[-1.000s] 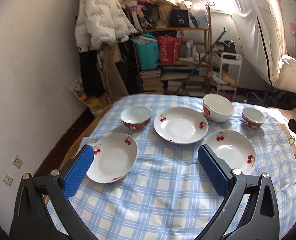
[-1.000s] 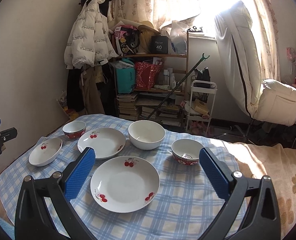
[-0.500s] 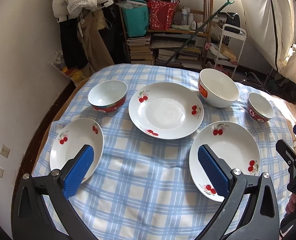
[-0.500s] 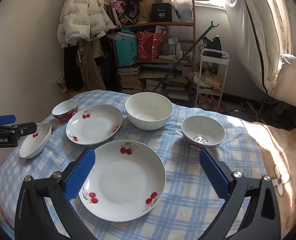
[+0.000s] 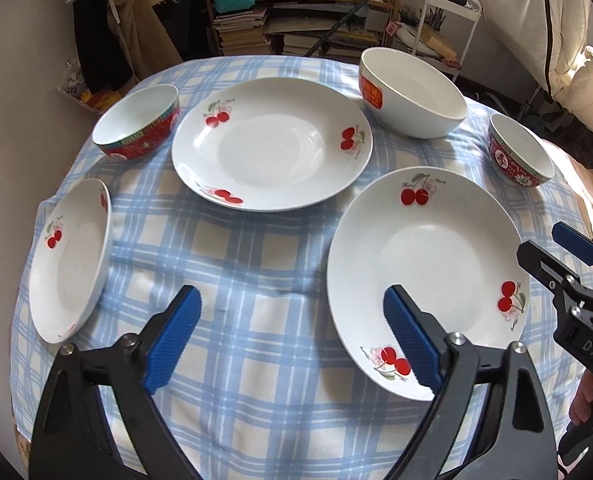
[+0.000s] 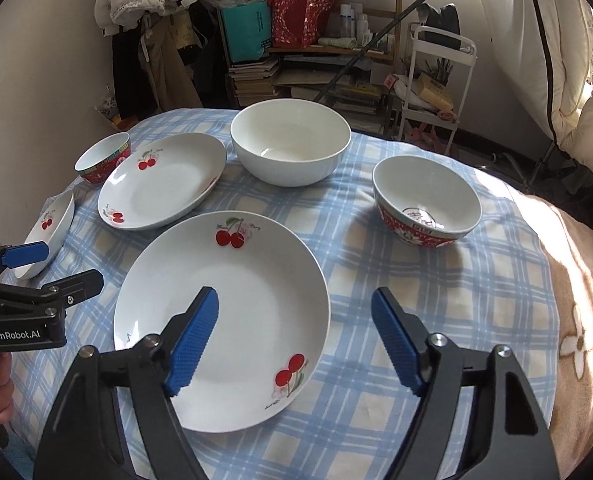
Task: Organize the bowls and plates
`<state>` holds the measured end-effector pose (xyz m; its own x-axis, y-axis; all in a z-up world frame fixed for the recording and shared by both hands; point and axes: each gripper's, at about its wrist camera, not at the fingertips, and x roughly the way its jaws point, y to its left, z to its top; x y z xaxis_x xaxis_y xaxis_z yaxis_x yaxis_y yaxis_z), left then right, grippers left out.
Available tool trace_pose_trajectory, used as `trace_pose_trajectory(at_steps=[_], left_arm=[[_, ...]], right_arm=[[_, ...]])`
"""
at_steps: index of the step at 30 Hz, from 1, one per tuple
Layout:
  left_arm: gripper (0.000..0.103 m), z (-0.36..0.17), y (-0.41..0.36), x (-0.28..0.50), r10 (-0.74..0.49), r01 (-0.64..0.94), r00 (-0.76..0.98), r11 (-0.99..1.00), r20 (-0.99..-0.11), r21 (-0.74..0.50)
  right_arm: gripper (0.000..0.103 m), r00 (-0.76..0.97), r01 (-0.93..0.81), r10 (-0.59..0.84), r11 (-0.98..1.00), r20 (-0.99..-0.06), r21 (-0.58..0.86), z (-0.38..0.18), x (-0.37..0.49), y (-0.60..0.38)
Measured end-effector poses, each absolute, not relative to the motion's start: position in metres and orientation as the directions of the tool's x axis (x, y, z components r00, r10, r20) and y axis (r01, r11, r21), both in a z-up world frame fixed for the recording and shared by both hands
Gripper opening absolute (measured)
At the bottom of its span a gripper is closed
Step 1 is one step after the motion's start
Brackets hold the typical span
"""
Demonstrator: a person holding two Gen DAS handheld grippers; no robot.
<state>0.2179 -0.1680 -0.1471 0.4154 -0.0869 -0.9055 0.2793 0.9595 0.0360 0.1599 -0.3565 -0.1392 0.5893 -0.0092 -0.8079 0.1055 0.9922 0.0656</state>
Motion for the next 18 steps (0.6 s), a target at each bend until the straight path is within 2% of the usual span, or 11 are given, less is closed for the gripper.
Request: trace_pose_trajectory(at_steps=[4, 7, 9, 11, 12, 18], left_arm=[[0.078, -0.162, -0.175, 0.217, -0.101, 0.296, 0.38, 0.955, -0.92, 0.018], [0.06, -0.168, -0.179, 0.217, -0.113, 0.314, 0.369, 0.949, -0.923, 0.01], [0.046, -0.173, -0.18, 0.219, -0.145, 0.318, 0.337, 0.947, -0.93, -0.032], [0.039, -0.18, -0.182, 0.221, -0.159, 0.319, 0.308, 0.946, -0.938, -0.056], [0.034, -0.184, -0.183, 0.222, -0.161, 0.322, 0.294, 0.945, -0.942, -0.061], [0.02, -0.189, -0.186, 0.229, -0.173, 0.321, 0.265, 0.943, -0.949, -0.083]], right_arm=[[0.064, 0.549, 0.13, 0.029, 0.984, -0.835, 0.119, -0.154, 0.165, -0.364], [0.06, 0.529, 0.136, 0.032, 0.983, -0.848, 0.122, -0.162, 0.168, -0.366], [0.044, 0.511, 0.13, 0.033, 0.985, -0.859, 0.115, -0.166, 0.171, -0.364], [0.041, 0.492, 0.136, 0.023, 0.985, -0.87, 0.103, -0.171, 0.175, -0.365], [0.036, 0.484, 0.143, 0.013, 0.985, -0.875, 0.093, -0.173, 0.177, -0.365], [0.022, 0.45, 0.151, -0.006, 0.986, -0.893, 0.069, -0.183, 0.182, -0.366]])
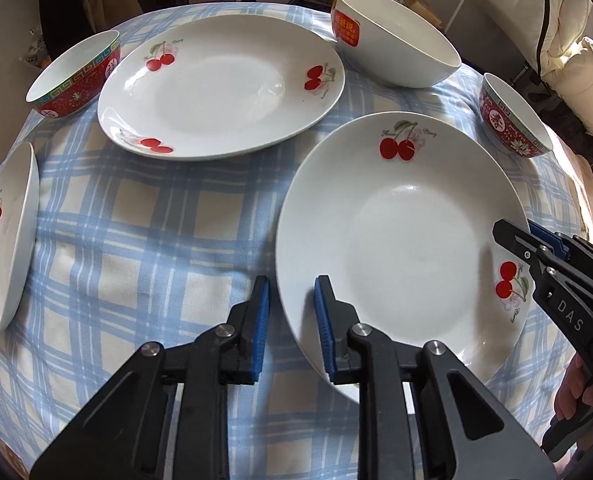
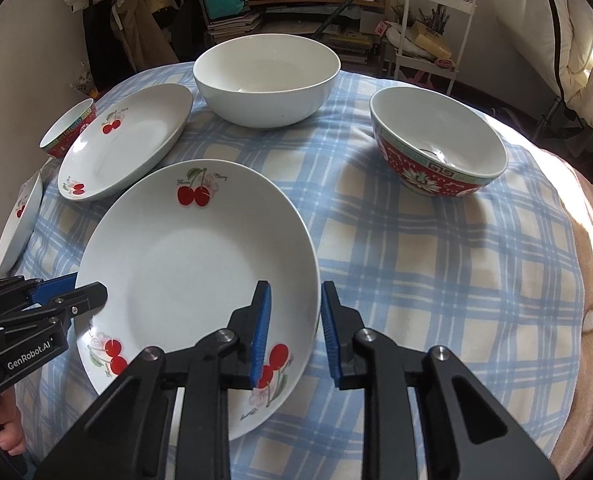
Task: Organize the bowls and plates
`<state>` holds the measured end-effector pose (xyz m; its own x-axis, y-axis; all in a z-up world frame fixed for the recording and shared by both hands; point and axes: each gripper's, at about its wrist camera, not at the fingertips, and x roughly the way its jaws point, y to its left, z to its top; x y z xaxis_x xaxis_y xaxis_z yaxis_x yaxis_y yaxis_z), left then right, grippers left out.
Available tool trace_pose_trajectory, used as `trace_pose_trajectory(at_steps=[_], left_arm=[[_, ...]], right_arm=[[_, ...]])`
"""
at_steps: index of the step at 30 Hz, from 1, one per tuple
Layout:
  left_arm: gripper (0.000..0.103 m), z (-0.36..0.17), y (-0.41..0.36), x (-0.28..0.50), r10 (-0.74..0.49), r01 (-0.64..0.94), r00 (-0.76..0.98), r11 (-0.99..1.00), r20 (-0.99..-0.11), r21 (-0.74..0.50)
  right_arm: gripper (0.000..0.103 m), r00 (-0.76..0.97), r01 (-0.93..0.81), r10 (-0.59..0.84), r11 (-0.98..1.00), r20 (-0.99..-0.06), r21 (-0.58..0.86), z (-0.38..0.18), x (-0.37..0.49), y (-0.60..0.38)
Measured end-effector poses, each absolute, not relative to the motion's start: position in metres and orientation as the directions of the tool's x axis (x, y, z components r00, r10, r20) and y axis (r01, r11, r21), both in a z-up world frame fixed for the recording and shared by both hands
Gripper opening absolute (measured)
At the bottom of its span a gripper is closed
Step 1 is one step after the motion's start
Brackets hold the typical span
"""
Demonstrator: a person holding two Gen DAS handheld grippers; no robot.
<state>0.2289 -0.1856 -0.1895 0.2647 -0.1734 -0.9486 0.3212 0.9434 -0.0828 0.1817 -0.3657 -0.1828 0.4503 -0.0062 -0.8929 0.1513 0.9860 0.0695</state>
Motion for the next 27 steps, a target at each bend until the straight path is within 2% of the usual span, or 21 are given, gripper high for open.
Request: trace_pose_trajectory(at_steps=[3, 9, 16, 27], left_arm=[[0.018, -0.191, -0.187, 0.233, -0.189, 0.32, 0.254, 0.942, -0.948, -0.102], [0.015, -0.193, -0.173, 0.238, -0.257, 0.289, 0.245, 0.94, -0.935, -0.182], [0.014, -0.191, -0.171, 0.23, -0.272, 0.346, 0.234, 0.921, -0.933, -0.182], [0.014, -0.186, -0.148, 0.215, -0.259, 0.322, 0.245, 0.931, -0.934, -0.174]], right_arm=[[0.018, 0.439, 0.156, 0.0, 0.985, -0.899, 0.077, -0.187, 0.183, -0.369], [0.018, 0.433, 0.157, 0.009, 0.984, -0.902, 0.086, -0.187, 0.185, -0.369], [0.018, 0.418, 0.193, 0.011, 0.976, -0.908, 0.101, -0.187, 0.185, -0.37], [0.018, 0.42, 0.184, 0.019, 0.977, -0.907, 0.106, -0.183, 0.172, -0.351]])
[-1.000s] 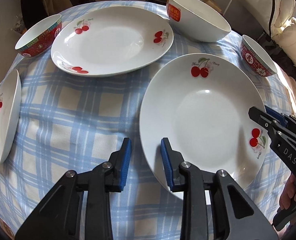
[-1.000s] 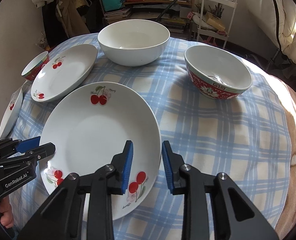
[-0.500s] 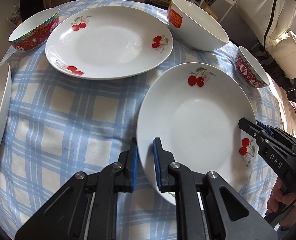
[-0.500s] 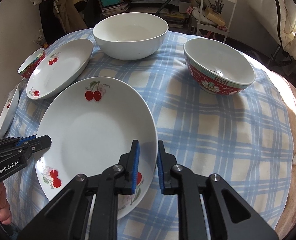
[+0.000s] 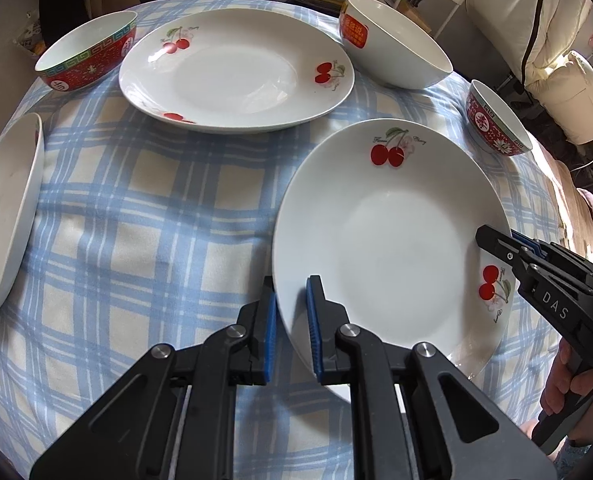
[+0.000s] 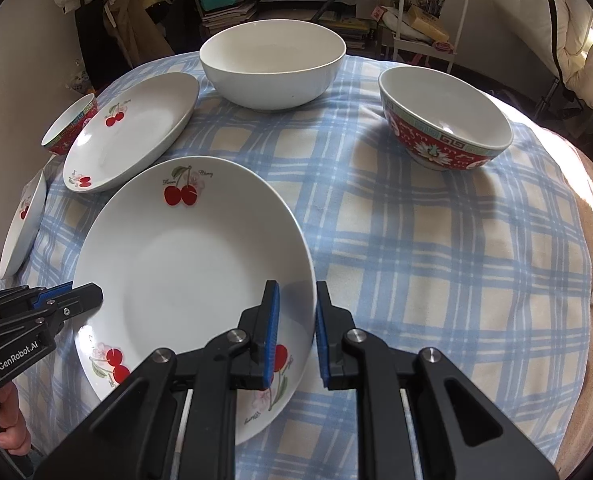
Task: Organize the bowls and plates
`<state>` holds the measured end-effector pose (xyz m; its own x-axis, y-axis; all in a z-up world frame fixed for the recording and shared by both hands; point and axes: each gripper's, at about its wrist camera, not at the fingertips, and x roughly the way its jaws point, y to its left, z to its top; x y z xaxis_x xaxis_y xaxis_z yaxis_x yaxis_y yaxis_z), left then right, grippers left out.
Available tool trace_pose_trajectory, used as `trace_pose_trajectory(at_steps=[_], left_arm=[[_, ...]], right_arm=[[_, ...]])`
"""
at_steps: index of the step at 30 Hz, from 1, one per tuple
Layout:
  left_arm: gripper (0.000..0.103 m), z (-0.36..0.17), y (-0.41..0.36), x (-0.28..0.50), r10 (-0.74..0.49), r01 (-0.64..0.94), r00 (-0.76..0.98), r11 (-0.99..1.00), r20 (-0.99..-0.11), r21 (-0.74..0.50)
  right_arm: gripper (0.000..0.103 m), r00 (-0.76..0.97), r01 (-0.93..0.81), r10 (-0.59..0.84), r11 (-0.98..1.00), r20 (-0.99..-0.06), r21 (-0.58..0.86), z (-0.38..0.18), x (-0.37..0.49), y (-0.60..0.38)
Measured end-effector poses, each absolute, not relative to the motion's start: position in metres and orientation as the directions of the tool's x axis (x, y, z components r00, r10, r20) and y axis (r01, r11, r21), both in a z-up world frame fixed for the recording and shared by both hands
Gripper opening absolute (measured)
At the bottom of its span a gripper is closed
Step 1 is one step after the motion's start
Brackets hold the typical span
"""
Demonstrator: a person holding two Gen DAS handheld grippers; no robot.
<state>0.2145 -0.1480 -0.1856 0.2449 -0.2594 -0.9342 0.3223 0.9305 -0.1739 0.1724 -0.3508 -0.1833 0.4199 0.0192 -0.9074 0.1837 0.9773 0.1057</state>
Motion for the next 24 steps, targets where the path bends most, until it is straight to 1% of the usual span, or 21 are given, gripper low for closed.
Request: trace_pose_trajectory(at_steps=[6, 11, 13, 20, 24], left_arm=[[0.014, -0.179, -0.123, 0.198, -0.257, 0.296, 0.238, 0.938, -0.937, -0.183], [0.015, -0.173, -0.106, 0.18, -0.248, 0.283, 0.249, 0.943, -0.936, -0.175], [0.015, -0.173, -0.097, 0.174, -0.249, 0.271, 0.246, 0.946, -0.937, -0.18], [0.015, -0.17, -0.074, 0.156, -0.246, 0.24, 0.252, 0.953, -0.936, -0.186], [0.015, -0.171, -0.068, 0.146, -0.246, 0.236, 0.247, 0.953, -0.937, -0.187]], right_arm=[[0.017, 0.436, 0.171, 0.049, 0.976, -0.899, 0.137, -0.179, 0.156, -0.333], [0.017, 0.469, 0.167, 0.046, 0.976, -0.882, 0.14, -0.167, 0.139, -0.315], [0.017, 0.475, 0.158, 0.068, 0.974, -0.878, 0.161, -0.165, 0.134, -0.31], [0.017, 0.487, 0.136, 0.102, 0.972, -0.868, 0.19, -0.164, 0.114, -0.29], [0.017, 0.492, 0.131, 0.098, 0.974, -0.865, 0.184, -0.164, 0.104, -0.282]])
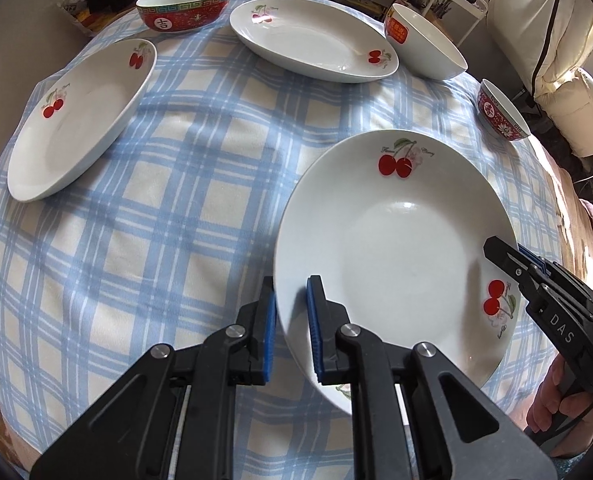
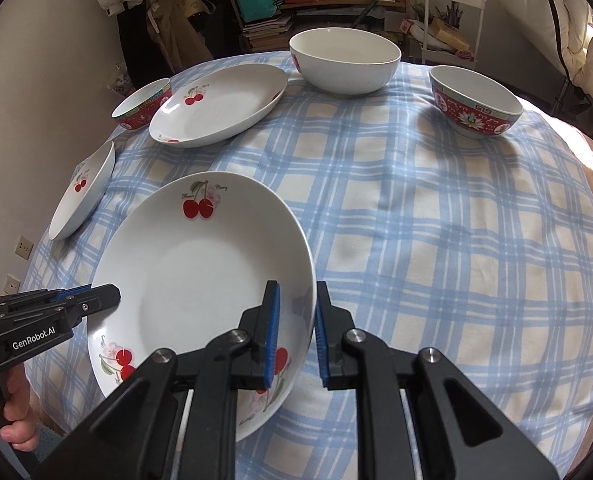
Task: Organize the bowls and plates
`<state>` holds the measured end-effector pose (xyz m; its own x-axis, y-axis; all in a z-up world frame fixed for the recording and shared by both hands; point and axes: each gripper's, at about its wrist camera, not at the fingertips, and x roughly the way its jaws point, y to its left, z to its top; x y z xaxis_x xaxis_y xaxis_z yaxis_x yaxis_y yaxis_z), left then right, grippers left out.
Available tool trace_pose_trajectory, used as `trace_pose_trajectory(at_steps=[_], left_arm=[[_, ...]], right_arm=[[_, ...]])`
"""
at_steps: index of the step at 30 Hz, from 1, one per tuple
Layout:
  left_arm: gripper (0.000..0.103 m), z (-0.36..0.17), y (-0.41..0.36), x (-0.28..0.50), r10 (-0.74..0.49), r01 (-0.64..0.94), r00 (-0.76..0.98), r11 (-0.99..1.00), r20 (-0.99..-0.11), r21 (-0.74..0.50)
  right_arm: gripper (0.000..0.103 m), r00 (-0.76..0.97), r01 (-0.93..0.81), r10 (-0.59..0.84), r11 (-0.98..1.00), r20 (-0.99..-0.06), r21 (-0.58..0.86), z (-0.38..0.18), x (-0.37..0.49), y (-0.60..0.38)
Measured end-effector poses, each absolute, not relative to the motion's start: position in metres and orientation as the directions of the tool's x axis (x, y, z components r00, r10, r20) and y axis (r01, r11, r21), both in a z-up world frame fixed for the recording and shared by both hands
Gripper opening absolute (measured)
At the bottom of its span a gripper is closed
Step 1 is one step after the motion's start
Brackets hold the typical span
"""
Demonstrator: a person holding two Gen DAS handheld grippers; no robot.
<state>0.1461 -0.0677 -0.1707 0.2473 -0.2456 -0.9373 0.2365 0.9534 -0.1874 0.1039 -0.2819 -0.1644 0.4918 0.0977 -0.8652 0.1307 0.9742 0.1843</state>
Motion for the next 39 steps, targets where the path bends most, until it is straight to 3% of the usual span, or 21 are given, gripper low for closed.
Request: trace_pose_trajectory(at_steps=[12, 39], left_arm=[[0.015, -0.172, -0.056, 0.127, -0.264, 0.216, 0.247, 0.953, -0.933, -0.212], [0.015, -0.187, -0.051, 0.124, -0.192, 0.199, 0.257, 0.97, -0.947, -0.143]], right_arm=[[0.017, 0.51, 0.14, 0.124, 0.964, -0.851, 0.224, -0.161, 0.086, -0.278], [0.017, 0.455, 0.112, 0.141, 0.971, -0.879, 0.213, -0.194, 0.086, -0.265]])
